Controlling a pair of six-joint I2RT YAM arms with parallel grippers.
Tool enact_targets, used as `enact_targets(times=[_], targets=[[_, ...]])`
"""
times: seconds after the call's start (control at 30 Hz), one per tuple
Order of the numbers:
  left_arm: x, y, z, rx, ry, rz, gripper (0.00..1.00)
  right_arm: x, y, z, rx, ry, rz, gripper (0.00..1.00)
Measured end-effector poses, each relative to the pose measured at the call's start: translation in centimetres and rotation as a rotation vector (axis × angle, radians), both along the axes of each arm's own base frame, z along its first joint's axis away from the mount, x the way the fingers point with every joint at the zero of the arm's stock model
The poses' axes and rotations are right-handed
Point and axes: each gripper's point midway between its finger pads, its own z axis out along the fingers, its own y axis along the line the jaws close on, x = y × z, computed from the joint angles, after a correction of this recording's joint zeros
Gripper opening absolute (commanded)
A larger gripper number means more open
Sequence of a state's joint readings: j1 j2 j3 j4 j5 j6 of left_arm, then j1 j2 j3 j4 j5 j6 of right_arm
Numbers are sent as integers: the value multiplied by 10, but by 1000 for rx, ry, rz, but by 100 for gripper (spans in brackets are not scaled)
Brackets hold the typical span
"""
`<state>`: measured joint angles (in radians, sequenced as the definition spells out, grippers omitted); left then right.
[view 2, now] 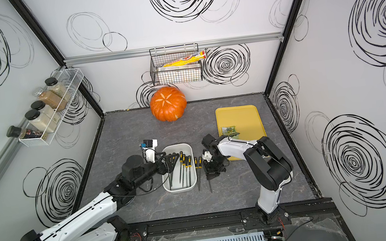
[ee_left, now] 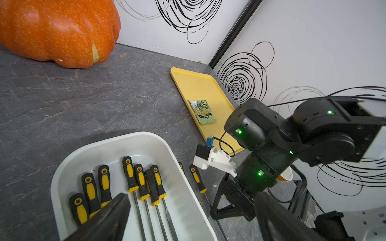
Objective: Take the file tool out of the storage box
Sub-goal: Place the file tool at the center of the board, then pick up the file tool from the storage box.
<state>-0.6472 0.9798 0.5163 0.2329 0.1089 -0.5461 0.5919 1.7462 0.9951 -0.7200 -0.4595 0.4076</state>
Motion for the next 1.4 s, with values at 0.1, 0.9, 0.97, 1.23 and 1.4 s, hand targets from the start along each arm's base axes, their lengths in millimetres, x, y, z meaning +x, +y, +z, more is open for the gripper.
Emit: enact_targets(times=[0.1,0.9,0.97,1.23,1.4], targets=[[0,0,0,0,0,-2,99,1,4,-2,31,24,-16,0],[0,-1,0,4,7,-2,99,9,14,-8,65,79,-30,19],[3,-1,-2,22,25,8,98,10,13,-8,61,71,-29,20],[28,-4,-52,195,193,79,74,32,1,22,16,-108,-33,24],[35,-5,-102,364,313,104,53,49,4,66,89,-298,-39,24]])
